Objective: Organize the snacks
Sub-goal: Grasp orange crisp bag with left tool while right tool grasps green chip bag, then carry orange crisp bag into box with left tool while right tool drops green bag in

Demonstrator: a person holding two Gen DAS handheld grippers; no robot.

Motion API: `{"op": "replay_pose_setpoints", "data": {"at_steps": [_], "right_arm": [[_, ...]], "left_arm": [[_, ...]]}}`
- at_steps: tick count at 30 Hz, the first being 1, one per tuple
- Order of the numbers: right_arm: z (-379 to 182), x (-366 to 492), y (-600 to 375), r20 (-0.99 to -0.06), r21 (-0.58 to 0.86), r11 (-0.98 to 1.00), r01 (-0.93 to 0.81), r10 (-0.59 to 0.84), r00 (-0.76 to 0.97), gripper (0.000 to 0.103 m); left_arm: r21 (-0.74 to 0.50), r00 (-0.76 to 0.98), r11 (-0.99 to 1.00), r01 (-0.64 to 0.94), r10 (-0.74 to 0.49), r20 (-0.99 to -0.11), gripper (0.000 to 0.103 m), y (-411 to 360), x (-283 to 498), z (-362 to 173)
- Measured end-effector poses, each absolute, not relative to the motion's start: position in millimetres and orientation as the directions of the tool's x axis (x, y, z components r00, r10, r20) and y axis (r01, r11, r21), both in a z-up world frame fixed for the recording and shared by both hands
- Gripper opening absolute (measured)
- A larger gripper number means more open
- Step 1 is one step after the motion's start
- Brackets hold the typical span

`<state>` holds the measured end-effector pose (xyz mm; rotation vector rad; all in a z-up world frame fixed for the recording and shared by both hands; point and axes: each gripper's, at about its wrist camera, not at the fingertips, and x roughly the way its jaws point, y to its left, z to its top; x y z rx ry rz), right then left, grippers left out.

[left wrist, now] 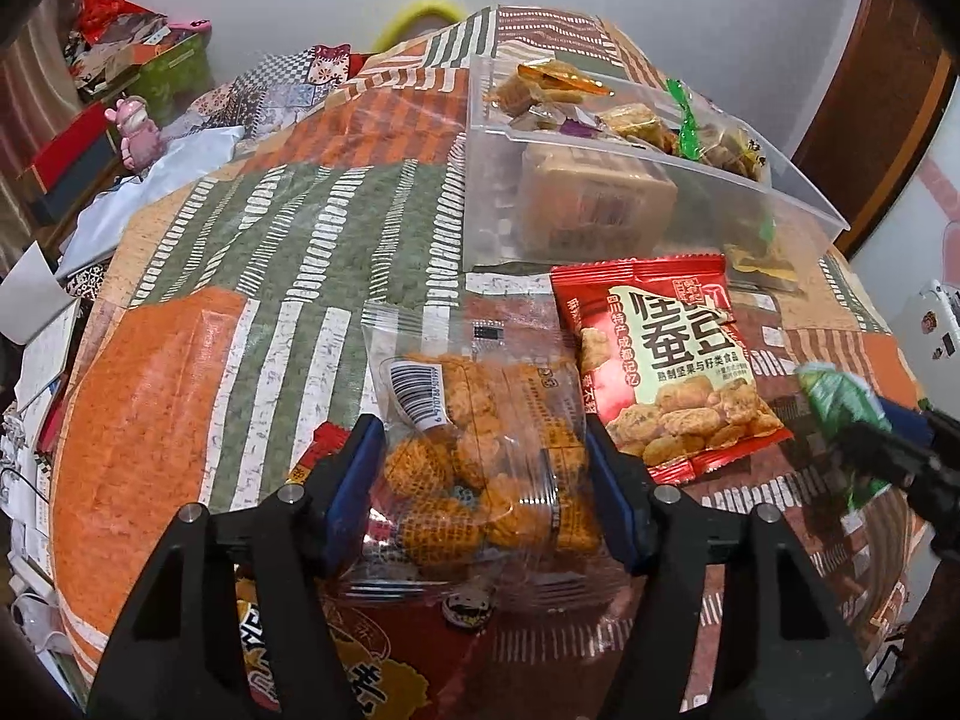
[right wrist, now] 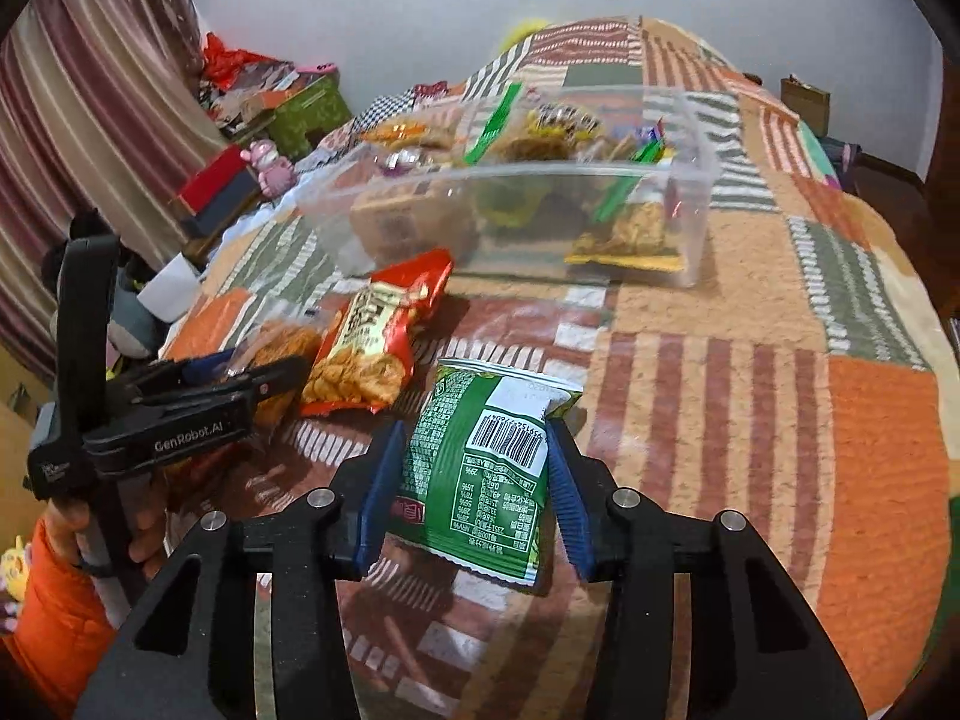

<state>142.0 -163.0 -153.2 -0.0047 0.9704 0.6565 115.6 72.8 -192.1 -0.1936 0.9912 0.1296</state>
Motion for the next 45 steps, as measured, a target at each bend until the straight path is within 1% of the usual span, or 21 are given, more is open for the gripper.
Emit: {"op": "replay_pose_setpoints", "data": {"at_steps": [6,14,26,35,45], "right_arm": [[-139.2,148.1,-166.0,-0.745,0.261,0.817,-0.515,0.51,0.43,0.044],[-117.1,164.3,-170.1,-0.711,0.239,0.825,-0.513,0.508,0.486,0.044],[-94.7,202.3,-166.5,-0.667,0.207,0.831,-0.516,0.506,0.547,0.044],[-85.2,238.9,-156.5,-0.649,0.179,0.837,-0.517,0.496,0.577,0.044],[-92.8,280.6,-146.2,-0.652,0.179,0.84,-0.512,0.491,0.578,0.044]], "left_arm": [[-0.095,0.576,0.978,-0.186,0.03,-0.817,0.063,75.1,112.8,-172.1],[-0.139,0.652,0.975,-0.174,0.008,-0.758,0.063,78.9,119.0,-130.6],[-0.192,0.732,0.976,-0.107,-0.053,-0.679,0.063,67.2,163.3,-84.9],[-0.182,0.738,0.981,-0.065,-0.075,-0.671,0.063,52.5,215.7,-79.5],[-0.176,0.703,0.984,-0.025,-0.107,-0.703,0.063,32.7,270.3,-99.1]]}}
